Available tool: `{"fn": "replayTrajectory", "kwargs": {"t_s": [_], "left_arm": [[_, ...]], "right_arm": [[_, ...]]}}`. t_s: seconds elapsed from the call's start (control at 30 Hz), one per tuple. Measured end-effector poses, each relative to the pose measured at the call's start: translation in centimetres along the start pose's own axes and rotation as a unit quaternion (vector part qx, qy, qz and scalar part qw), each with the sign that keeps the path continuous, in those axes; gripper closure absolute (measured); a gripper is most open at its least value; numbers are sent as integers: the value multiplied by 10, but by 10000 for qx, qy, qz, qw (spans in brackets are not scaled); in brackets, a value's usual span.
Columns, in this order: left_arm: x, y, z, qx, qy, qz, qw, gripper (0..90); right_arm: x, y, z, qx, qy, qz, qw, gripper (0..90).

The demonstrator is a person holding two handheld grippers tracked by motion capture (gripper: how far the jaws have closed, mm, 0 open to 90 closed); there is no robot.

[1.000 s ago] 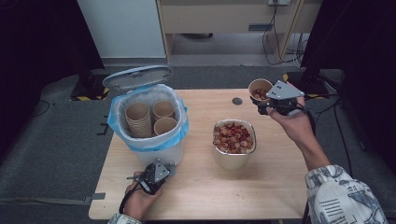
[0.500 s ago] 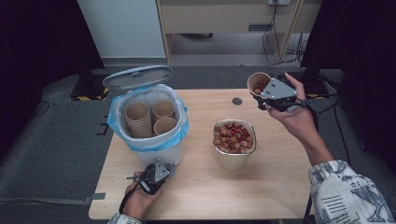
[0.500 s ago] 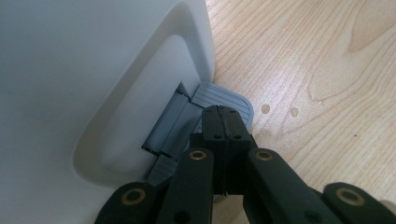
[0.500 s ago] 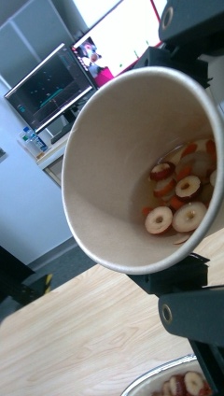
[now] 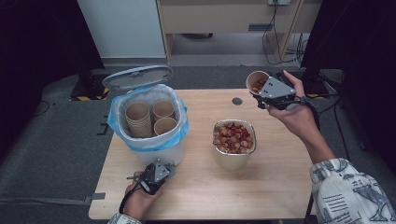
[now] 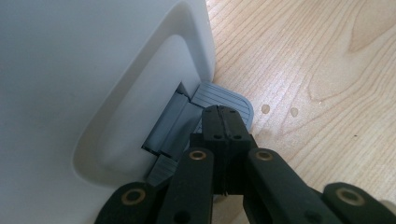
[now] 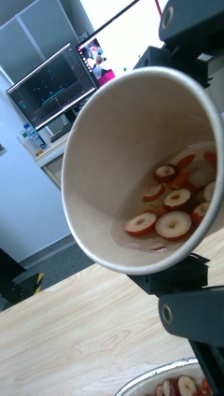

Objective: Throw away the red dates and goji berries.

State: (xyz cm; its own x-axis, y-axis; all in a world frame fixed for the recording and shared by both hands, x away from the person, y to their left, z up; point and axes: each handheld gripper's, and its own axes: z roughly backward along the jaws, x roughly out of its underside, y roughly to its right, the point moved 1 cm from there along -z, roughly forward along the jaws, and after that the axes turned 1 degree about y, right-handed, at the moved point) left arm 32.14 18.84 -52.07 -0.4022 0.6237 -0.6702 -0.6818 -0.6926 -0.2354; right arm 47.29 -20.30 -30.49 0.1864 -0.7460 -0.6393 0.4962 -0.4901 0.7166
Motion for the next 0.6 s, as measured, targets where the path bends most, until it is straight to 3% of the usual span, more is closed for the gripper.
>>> {"fn": "replayTrajectory", "kwargs": {"t_s": [0.27,0.6], "left_arm": [[0,0,0,0,5,1,10000,897],[0,0,0,0,6,6,10000,897]], "right_arm": [[-3,-3,3,19,-66,247,9997,299],[-14,-7,8,75,-194,953,9952,299]]}}
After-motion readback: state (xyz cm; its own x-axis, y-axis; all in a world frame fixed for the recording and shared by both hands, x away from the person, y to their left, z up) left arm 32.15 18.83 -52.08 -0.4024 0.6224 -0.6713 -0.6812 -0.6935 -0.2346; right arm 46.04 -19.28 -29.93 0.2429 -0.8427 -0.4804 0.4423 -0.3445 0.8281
